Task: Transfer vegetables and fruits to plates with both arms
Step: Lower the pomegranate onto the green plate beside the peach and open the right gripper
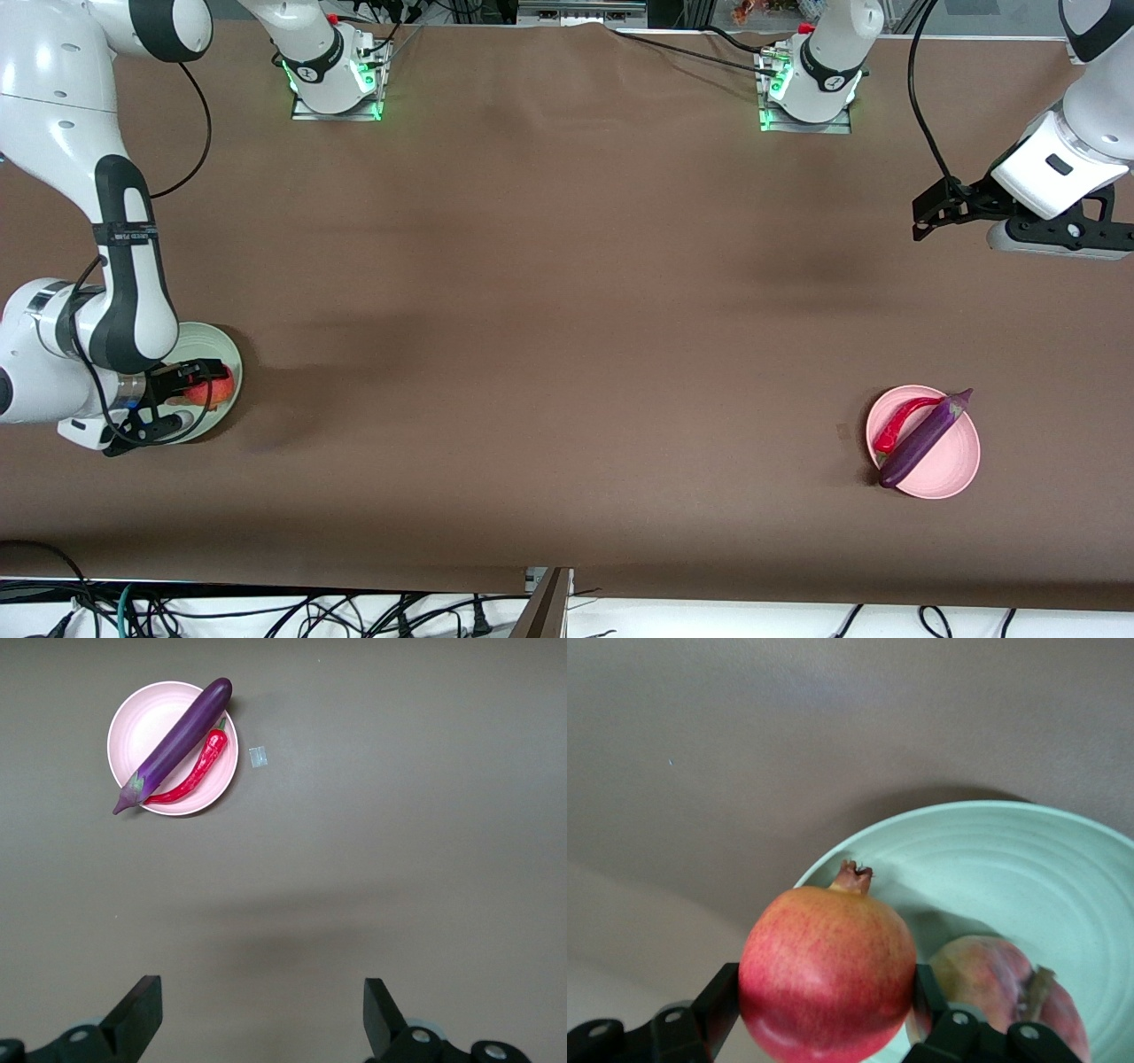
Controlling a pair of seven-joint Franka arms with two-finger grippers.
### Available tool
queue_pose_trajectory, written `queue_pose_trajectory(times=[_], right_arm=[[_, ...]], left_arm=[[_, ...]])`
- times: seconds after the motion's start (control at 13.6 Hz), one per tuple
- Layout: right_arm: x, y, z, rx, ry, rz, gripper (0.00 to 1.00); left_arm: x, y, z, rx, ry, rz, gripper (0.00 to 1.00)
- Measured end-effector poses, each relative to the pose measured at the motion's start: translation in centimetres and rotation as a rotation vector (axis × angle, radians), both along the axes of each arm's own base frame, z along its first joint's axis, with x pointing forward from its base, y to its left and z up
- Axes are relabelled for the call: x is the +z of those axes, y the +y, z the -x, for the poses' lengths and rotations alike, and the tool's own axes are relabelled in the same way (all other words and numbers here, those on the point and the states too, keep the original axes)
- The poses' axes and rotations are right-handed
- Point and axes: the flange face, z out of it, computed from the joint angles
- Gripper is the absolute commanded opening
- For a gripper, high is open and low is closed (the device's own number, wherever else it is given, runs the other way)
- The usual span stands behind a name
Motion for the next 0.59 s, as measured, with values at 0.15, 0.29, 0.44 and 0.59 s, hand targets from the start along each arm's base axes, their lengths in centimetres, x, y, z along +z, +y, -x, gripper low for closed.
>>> queue_pose_trajectory(times=[0.15, 0.29, 0.44, 0.59], right_arm=[[-0.4, -0.4, 0.1, -0.005, 0.006, 0.001, 1.0], [-0.2, -0.6, 0.1, -0.008, 0.003, 0.001, 1.0], [2.0, -0.2, -0.7, -0.001, -0.028, 0.001, 1.0], [6.6, 1.2, -1.6, 0.018, -0.052, -0.013, 1.0]], left_arm=[[-0.1, 0.0, 0.0, 0.0, 0.001, 0.0, 1.0], [-0.1, 0.0, 0.0, 0.0, 0.002, 0.0, 1.0], [-0.1, 0.0, 0.0, 0.0, 0.002, 0.0, 1.0], [-0.1, 0.0, -0.1, 0.001, 0.002, 0.0, 1.0]])
